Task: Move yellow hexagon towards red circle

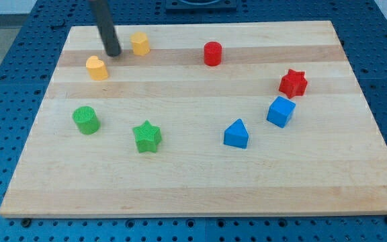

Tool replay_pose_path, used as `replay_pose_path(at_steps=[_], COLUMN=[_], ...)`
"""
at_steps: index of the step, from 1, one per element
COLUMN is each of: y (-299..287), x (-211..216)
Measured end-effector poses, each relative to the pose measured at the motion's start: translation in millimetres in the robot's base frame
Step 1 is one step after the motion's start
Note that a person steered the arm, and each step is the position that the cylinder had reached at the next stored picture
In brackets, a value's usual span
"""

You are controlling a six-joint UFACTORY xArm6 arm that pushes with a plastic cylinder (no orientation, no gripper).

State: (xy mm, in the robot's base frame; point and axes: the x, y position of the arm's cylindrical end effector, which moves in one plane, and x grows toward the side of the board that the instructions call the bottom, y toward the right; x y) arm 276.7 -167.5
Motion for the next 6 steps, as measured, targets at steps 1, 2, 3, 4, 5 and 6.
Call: replay_pose_path(at_steps=[1,2,3,4,5,6], y=[37,25,3,19,59,98], x=[-15,-30,-57,-62,-44,-35])
